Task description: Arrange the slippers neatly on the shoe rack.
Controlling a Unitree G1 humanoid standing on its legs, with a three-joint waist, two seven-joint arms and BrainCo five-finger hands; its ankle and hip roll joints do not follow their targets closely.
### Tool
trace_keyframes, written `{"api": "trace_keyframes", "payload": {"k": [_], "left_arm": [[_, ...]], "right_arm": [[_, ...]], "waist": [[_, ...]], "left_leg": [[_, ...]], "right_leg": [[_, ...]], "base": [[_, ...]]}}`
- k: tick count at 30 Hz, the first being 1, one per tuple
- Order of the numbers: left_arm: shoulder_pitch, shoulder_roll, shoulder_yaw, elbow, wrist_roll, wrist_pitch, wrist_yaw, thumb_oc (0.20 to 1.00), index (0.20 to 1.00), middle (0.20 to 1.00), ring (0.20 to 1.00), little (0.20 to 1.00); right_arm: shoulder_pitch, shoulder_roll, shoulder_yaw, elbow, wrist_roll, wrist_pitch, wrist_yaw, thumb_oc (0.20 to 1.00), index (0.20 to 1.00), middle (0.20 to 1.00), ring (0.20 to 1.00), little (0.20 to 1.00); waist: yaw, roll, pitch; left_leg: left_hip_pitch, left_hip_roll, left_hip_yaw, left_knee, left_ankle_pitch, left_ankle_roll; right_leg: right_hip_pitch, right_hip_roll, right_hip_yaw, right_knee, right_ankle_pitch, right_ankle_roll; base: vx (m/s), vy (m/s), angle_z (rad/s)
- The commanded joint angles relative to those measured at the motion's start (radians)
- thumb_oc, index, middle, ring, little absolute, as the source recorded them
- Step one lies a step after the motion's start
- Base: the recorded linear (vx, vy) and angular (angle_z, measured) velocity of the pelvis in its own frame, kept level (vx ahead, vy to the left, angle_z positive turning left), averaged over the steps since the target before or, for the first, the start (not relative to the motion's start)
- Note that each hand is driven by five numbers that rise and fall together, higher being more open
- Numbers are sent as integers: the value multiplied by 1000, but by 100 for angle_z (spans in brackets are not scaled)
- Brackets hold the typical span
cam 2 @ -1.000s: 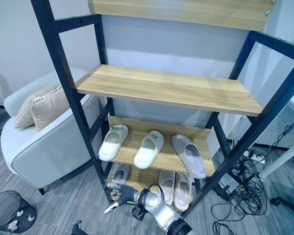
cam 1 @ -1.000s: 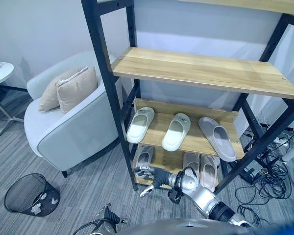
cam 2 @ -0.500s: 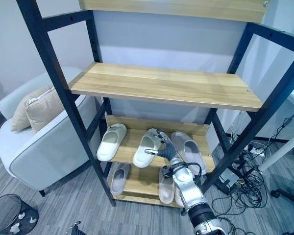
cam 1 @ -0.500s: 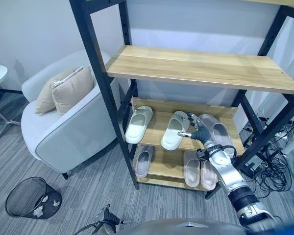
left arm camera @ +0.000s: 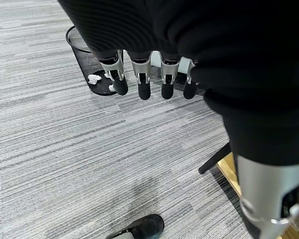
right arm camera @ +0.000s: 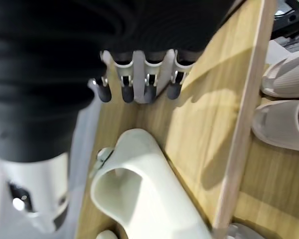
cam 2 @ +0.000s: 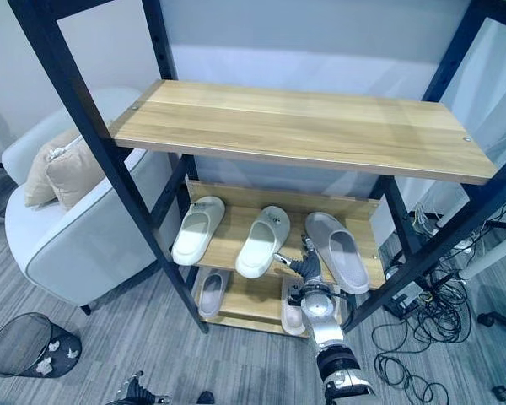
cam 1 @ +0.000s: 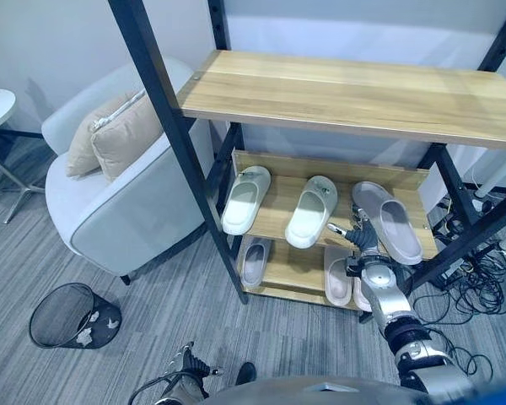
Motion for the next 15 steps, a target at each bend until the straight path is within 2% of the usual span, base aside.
{"api": "trace_keyframes", "payload": {"k": [1,3,6,9,15], "left_arm": [[7,-165,-42,101,-6,-8,10,1000,1000,1000,1000,1000],[9,-165,-44,78,-4,-5,5,1000,1000,1000,1000,1000],[5,-160,-39,29,-5,7,0,1000,1000,1000,1000,1000],[6,-154,-32,-25,-6,24,-7,1000,1000,1000,1000,1000],[18,-141,-18,-113,-15,59,-12,1000,1000,1000,1000,1000]], "right_arm": [[-69,-48,-64,-25,20,-91,-31,1000,1000,1000,1000,1000],[-108,-73,-90,15,32,-117,-51,1000,1000,1000,1000,1000],[-175,-119,-83,41,28,-109,-65,1000,1000,1000,1000,1000],[-261,-170,-61,124,8,-61,-71,1000,1000,1000,1000,1000],[-363,-216,6,196,-43,49,-69,1000,1000,1000,1000,1000]], "waist": [[31,-5,-3],[40,-1,6],[52,3,32],[62,5,54],[67,8,94]], "left_leg": [[-4,-16,-38,7,16,31],[-21,-24,-44,7,22,33],[-52,-36,-60,7,36,35],[-74,-46,-71,7,47,35],[-84,-51,-77,7,55,38]], "right_leg": [[-14,-80,-41,7,36,55],[-24,-88,-50,7,36,61],[-41,-97,-66,7,37,69],[-51,-103,-82,7,38,73],[-57,-107,-83,7,43,76]], "base": [[-14,66,12],[-19,72,14],[-49,66,10],[-41,42,18],[-22,25,4]]}}
